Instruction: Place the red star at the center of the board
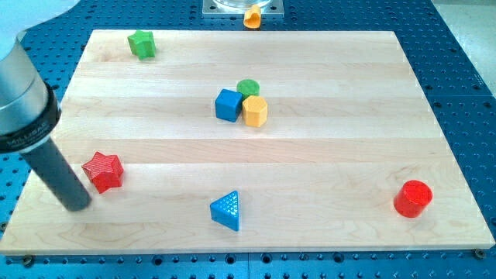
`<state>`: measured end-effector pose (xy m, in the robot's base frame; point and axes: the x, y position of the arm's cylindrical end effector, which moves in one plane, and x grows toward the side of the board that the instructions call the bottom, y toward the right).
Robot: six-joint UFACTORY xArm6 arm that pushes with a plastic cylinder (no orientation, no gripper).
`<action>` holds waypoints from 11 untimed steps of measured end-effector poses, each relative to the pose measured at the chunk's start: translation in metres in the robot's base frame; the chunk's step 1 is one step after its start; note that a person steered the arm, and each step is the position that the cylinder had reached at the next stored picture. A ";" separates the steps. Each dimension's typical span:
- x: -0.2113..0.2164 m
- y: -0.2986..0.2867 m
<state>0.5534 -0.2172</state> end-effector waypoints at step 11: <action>-0.128 0.154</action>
<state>0.4255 -0.0631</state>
